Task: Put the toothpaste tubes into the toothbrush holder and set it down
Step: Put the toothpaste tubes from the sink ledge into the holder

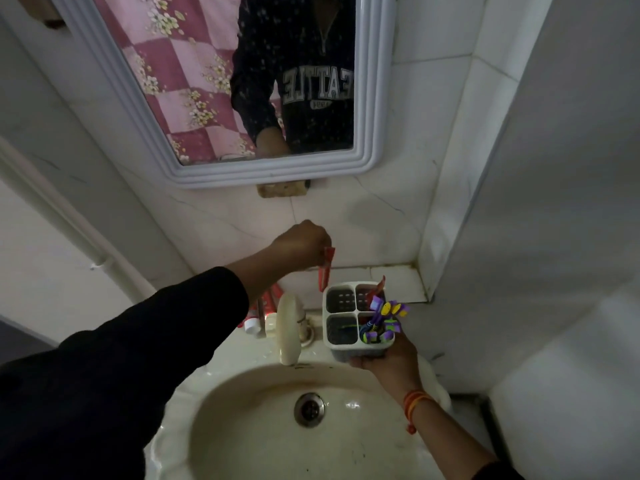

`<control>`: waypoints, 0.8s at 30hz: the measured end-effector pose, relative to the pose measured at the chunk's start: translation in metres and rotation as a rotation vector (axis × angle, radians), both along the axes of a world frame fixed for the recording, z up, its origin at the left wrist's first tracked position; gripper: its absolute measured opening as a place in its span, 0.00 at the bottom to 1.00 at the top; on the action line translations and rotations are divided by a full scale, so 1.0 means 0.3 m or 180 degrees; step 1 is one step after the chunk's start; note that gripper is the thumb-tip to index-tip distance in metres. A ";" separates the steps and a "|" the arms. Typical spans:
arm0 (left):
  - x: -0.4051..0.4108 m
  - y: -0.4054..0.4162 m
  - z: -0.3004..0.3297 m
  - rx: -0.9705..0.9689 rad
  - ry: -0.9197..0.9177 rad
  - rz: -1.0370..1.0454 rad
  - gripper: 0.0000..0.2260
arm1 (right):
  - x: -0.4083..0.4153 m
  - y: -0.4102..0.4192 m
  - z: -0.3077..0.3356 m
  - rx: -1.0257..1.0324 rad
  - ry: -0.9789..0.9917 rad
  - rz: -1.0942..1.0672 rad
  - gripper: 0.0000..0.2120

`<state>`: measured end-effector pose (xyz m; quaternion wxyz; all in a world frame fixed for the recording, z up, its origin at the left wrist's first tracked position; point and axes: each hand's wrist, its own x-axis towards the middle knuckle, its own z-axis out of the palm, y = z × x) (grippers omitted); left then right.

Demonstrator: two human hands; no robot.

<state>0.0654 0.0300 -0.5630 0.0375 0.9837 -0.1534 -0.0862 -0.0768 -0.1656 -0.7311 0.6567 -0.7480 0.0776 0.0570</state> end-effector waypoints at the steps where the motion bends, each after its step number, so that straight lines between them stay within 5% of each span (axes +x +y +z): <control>1: -0.016 -0.013 0.026 -0.0135 -0.0104 0.0059 0.09 | -0.003 -0.002 0.002 -0.0031 0.0013 -0.0011 0.30; 10: -0.209 -0.098 0.211 -0.1013 -0.1043 0.0149 0.08 | -0.042 -0.001 0.060 -0.0508 -0.0171 0.0061 0.36; 24: -0.272 -0.172 0.064 -0.1087 0.0110 0.0277 0.10 | -0.039 -0.006 0.077 -0.0300 -0.0062 0.0125 0.36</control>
